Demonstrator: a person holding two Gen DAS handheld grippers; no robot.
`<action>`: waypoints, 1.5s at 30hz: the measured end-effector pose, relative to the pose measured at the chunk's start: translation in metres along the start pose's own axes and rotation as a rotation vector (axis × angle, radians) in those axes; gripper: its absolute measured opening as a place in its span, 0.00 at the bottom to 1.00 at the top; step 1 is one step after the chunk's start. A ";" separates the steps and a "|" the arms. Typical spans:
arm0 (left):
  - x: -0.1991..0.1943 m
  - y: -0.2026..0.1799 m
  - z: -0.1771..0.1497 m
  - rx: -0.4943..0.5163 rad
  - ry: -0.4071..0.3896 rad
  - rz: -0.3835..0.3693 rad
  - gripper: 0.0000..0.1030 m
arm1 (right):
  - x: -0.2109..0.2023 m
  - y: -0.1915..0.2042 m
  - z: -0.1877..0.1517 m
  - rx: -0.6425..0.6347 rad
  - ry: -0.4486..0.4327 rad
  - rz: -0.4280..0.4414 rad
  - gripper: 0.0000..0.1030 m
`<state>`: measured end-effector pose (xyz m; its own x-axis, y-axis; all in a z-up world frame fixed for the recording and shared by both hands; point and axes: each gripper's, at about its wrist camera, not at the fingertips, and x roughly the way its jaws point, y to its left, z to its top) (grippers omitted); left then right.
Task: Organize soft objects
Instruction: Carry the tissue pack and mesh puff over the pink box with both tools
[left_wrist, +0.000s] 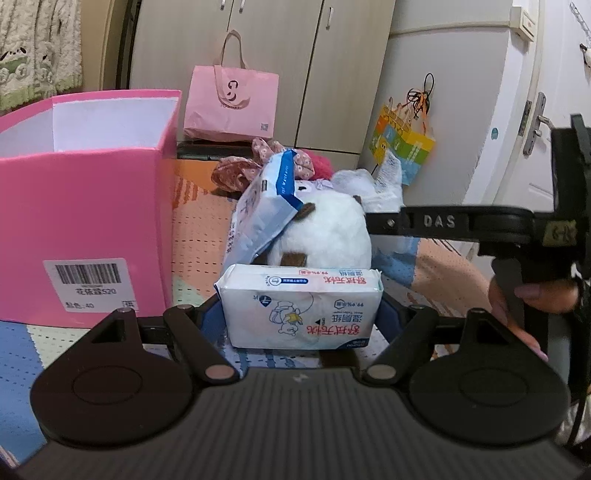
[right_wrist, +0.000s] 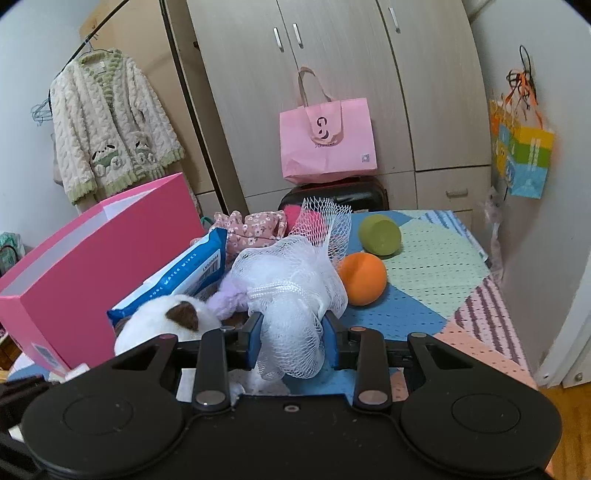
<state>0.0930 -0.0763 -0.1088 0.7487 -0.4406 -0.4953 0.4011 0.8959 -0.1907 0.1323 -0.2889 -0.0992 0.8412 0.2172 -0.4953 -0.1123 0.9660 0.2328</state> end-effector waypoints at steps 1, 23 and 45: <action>-0.002 0.000 0.000 0.000 -0.002 -0.001 0.76 | -0.002 0.000 -0.002 -0.005 -0.002 -0.002 0.37; -0.025 0.018 0.004 -0.020 0.023 -0.003 0.76 | -0.053 0.006 -0.033 -0.087 0.045 -0.028 0.37; -0.073 0.050 0.013 0.044 0.239 0.047 0.76 | -0.103 0.071 -0.022 -0.172 0.261 0.219 0.37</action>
<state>0.0654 0.0004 -0.0707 0.6228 -0.3682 -0.6903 0.3954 0.9095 -0.1284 0.0261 -0.2396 -0.0502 0.6272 0.4280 -0.6508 -0.3805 0.8974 0.2234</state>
